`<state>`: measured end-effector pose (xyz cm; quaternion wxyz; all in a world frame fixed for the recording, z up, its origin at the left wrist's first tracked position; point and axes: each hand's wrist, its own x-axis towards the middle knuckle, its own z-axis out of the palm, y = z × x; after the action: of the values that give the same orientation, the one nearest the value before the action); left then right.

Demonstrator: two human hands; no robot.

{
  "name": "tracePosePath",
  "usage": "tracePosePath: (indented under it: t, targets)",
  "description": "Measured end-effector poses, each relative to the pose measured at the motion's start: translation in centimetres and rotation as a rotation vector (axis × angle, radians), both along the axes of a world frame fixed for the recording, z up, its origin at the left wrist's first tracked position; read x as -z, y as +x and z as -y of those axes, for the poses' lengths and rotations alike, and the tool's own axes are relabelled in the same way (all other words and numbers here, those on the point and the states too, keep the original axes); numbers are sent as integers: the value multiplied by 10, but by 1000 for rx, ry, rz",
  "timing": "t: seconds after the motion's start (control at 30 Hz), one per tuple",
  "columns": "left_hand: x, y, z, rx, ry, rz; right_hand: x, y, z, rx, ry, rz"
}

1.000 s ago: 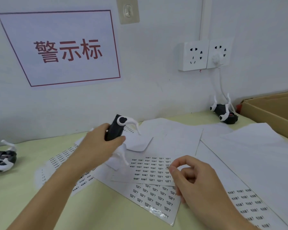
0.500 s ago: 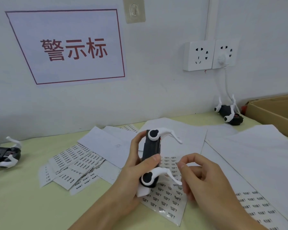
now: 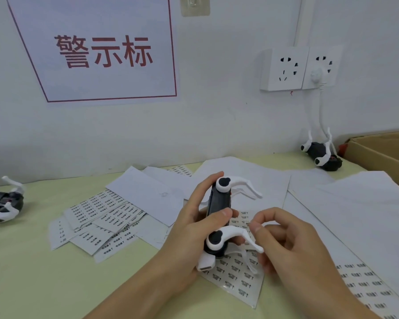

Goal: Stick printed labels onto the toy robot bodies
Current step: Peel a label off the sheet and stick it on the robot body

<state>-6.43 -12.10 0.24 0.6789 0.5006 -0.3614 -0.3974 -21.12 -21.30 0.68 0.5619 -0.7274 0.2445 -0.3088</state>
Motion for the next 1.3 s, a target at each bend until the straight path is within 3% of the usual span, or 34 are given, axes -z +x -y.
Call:
tracePosePath:
  t: [0.13, 0.23, 0.5, 0.63, 0.83, 1.03, 1.3]
  targets:
    - [-1, -8, 4, -61, -22, 18, 0, 0, 3, 26, -5, 56]
    - [0, -10, 5, -52, -26, 36, 1, 0, 6, 47, -122, 95]
    - [3, -9, 6, -58, -18, 235, -7, -6, 5, 258, -713, 46]
    - [3, -6, 3, 45, -44, 293, -11, -8, 10, 137, -668, -7]
    - [4, -3, 4, 159, -89, 144, -17, -8, 12, 89, -600, -66]
    - [4, -1, 5, 173, -90, 104, -44, 0, 19, -14, -668, -135]
    - [2, -1, 5, 201, -150, 90, -83, 18, 28, -173, -770, -363]
